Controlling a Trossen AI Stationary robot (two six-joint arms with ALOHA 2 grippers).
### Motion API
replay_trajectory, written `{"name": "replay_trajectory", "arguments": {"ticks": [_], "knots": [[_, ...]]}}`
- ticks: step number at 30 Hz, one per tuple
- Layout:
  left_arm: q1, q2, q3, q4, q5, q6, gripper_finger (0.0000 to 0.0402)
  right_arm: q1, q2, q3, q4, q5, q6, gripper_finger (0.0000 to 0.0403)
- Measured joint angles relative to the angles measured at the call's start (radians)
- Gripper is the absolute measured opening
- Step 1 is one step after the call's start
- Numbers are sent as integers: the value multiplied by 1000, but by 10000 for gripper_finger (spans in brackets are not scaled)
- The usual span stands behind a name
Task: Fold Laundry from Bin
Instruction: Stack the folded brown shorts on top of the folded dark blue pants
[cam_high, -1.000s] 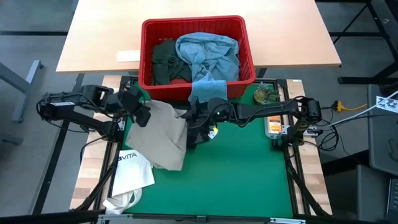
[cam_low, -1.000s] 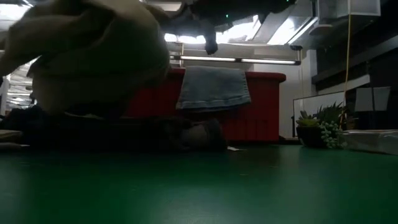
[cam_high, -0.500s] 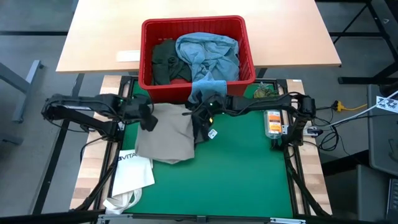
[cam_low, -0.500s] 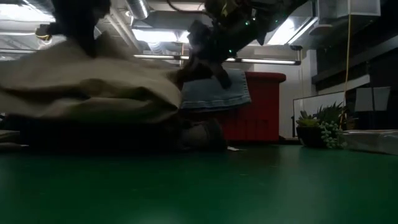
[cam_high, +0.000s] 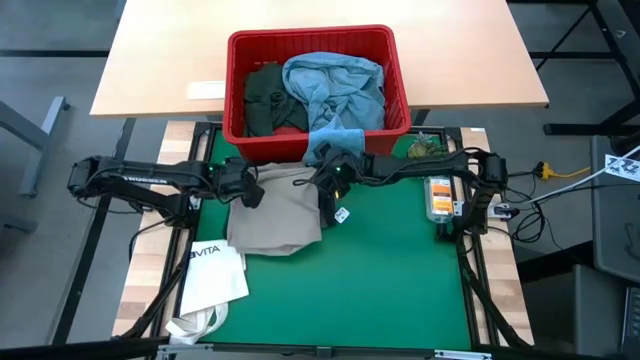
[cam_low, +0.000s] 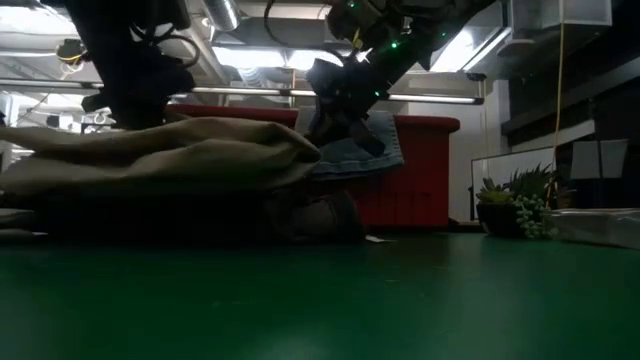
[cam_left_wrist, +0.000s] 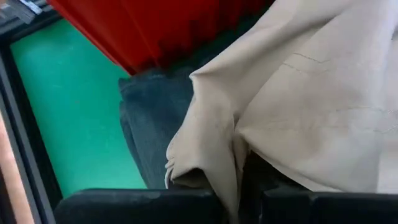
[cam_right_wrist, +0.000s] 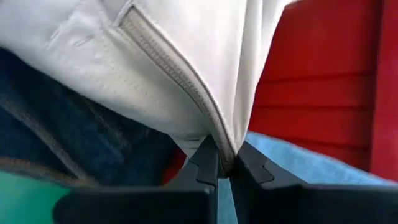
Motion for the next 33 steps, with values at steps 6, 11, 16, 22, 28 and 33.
{"name": "replay_trajectory", "arguments": {"ticks": [6, 11, 16, 22, 28, 33], "knots": [[43, 0, -4, 12, -60, 47, 12, -30, 0, 1, -14, -1, 0, 19], [60, 0, -6, 102, -84, 171, 26, -44, 0, 0, -16, -13, 0, 19], [72, 0, -7, 131, -86, 229, 49, -44, 0, 0, -21, -14, 0, 19], [79, 0, -7, 124, -84, 229, 92, -44, 0, 0, -22, -19, 0, 40], [79, -12, -7, 126, -38, 231, 142, -44, 0, -1, -18, -16, 0, 124], [78, -52, 18, 99, 2, 219, 161, -41, 0, -1, 2, 53, -7, 175]]}}
